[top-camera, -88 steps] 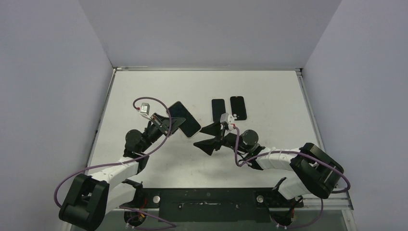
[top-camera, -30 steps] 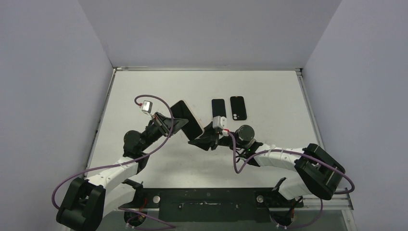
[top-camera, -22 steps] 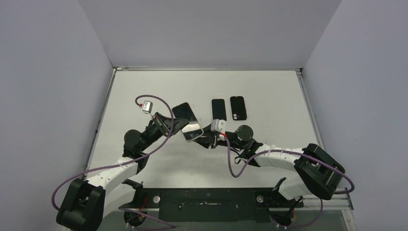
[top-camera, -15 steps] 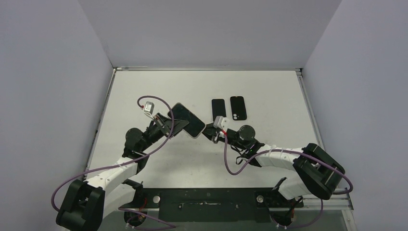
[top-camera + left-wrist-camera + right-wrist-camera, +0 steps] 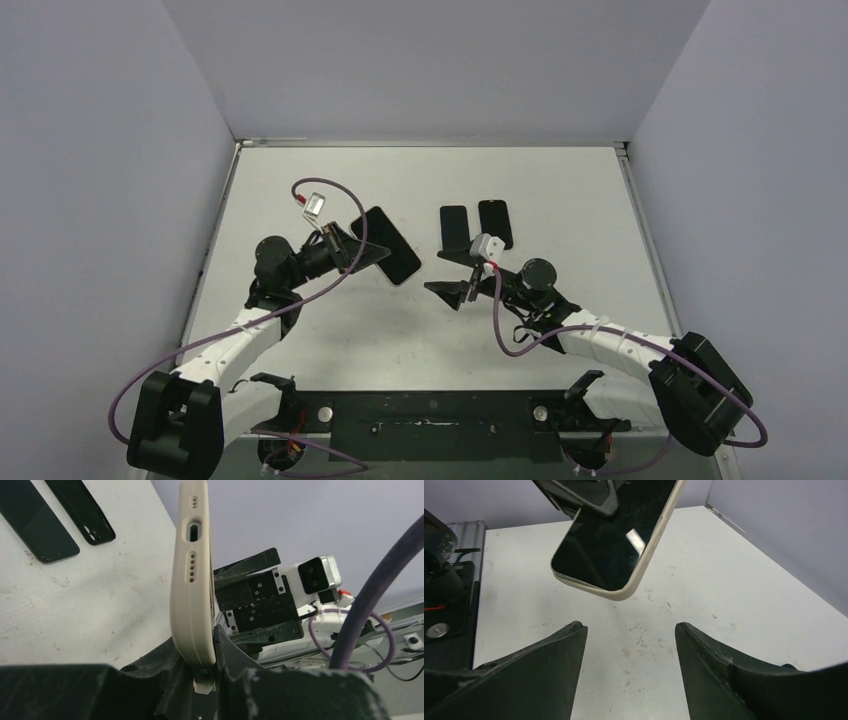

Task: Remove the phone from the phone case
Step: Remove the phone case from the phone.

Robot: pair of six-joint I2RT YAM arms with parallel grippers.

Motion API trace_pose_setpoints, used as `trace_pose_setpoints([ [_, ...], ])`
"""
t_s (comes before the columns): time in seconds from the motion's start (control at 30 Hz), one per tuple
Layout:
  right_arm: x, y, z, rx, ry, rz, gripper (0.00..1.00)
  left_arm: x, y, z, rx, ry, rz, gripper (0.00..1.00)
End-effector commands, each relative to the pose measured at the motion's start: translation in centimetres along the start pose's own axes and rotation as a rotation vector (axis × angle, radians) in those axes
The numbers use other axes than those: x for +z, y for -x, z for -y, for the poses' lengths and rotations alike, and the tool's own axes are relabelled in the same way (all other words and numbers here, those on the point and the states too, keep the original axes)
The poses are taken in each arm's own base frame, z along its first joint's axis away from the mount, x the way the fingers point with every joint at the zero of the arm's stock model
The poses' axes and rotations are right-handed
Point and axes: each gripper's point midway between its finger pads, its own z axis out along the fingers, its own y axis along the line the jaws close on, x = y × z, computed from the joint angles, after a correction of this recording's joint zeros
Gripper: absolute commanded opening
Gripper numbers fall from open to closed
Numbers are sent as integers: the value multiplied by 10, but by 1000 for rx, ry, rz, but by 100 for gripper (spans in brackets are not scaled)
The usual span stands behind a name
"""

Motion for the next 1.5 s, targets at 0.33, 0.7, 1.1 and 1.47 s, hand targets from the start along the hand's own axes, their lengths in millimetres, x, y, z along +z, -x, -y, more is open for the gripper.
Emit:
trace_pose_setpoints([
  [0.33,7,14,-35,235,236,-76,71,2,-5,19,435,-67,-290,0],
  [0.7,29,15,-39,280,336,-118,66,-3,-13,28,516,-142,-352,0],
  [1.1,38,2,-48,239,464,-175,31,-8,-21,32,512,-176,-376,0],
  [1.47,32,-25,-73,1,627,-243,0,-8,-23,22,429,-146,-385,0],
])
